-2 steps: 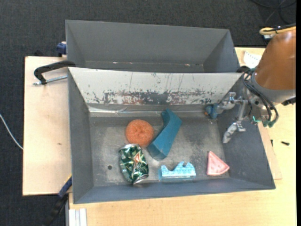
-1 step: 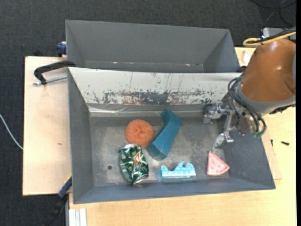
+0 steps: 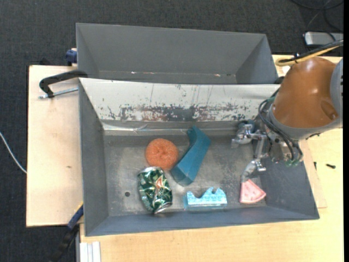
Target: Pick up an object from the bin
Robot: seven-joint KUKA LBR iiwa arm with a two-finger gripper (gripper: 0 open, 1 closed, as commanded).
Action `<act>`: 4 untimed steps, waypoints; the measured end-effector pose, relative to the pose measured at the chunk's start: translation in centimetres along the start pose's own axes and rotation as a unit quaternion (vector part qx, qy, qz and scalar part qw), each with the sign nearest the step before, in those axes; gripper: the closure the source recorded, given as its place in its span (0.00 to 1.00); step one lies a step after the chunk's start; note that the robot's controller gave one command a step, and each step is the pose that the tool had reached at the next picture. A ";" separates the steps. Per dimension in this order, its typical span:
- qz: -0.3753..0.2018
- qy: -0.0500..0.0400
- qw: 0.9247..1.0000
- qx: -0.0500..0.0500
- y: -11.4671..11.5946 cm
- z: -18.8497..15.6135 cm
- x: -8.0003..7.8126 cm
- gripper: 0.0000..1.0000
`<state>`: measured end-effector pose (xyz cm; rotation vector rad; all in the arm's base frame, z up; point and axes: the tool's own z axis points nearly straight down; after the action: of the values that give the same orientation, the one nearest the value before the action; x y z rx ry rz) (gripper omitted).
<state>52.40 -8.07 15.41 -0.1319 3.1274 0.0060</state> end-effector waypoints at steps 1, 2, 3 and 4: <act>0.014 0.008 1.000 0.000 -5.3 2.2 2.4 0.00; -0.006 0.004 1.000 0.003 -7.8 1.7 3.0 0.00; -0.130 0.007 0.992 0.000 0.9 8.1 2.3 1.00; -0.130 0.004 0.992 0.001 0.9 8.2 2.2 0.00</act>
Offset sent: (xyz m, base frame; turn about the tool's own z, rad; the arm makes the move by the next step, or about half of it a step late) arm -0.0315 -0.0599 -0.0360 -0.1057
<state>50.20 -7.28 7.14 -0.5380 3.0917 0.0002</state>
